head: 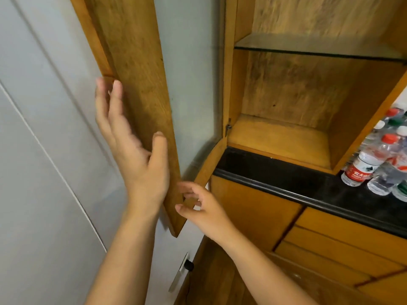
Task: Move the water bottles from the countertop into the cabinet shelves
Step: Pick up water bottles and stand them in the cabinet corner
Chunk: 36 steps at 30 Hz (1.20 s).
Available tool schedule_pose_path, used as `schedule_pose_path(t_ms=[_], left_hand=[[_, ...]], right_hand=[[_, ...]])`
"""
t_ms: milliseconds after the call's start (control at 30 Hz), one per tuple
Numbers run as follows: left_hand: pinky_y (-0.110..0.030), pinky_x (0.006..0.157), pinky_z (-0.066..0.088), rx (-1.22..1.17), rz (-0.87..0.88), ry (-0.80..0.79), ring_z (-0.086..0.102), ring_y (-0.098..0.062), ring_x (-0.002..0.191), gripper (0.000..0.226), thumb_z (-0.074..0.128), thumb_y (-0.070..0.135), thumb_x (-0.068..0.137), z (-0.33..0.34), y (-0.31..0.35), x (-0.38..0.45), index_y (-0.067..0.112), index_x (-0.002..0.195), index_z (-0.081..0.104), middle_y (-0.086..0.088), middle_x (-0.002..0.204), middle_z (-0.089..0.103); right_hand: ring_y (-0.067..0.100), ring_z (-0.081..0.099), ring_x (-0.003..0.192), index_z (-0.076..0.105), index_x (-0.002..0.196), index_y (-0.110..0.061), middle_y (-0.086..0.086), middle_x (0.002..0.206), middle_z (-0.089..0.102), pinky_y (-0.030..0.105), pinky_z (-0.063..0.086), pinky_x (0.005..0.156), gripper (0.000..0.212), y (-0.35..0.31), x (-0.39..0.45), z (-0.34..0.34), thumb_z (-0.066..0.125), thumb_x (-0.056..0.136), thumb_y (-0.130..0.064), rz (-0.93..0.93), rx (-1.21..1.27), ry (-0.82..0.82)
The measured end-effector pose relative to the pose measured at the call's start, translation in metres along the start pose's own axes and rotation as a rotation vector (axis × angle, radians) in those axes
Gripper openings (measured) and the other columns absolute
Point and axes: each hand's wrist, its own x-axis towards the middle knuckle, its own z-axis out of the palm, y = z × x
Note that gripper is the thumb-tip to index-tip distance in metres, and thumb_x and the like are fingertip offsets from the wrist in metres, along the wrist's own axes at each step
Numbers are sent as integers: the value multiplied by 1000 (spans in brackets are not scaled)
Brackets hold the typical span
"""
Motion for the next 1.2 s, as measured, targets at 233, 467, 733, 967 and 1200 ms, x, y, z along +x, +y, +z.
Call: schedule_pose_path(t_ms=[233, 467, 733, 967, 1200], left_hand=[[-34, 101, 42, -93, 47, -207, 50, -23, 119, 52, 48, -9, 77, 41, 4, -70, 3, 128, 42, -13, 130, 46], [-13, 78, 49, -313, -265, -694, 62, -6, 90, 49, 48, -4, 85, 106, 26, -174, 24, 125, 44, 7, 119, 58], [-19, 80, 51, -326, -543, -1225, 64, -8, 88, 53, 48, -6, 89, 198, 90, -329, 39, 116, 50, 15, 104, 65], [-17, 75, 45, -193, -591, -1610, 61, 3, 86, 49, 51, 4, 89, 263, 127, -466, 50, 105, 52, 30, 98, 62], [-13, 75, 47, -60, -740, -1846, 59, -7, 88, 46, 50, -4, 87, 305, 77, -607, 41, 96, 54, 12, 95, 62]], right_hand=[[-5, 57, 96, 59, 107, -37, -24, 97, 61, 9, 47, 79, 25, 27, -55, -44, 59, 88, -21, 87, 6, 195], [0, 58, 93, 62, 106, -25, -18, 93, 60, 15, 48, 82, 26, 70, -150, -110, 57, 88, -8, 178, 36, 514], [3, 62, 79, 61, 96, -33, -16, 79, 64, 26, 50, 75, 34, 156, -307, -194, 59, 84, -2, 400, 93, 901], [9, 63, 78, 61, 91, -37, -13, 82, 66, 28, 50, 71, 41, 246, -421, -241, 58, 83, 3, 619, 186, 1093], [9, 61, 75, 60, 83, -37, -12, 75, 64, 28, 51, 71, 46, 381, -482, -242, 55, 78, 8, 850, 230, 1125]])
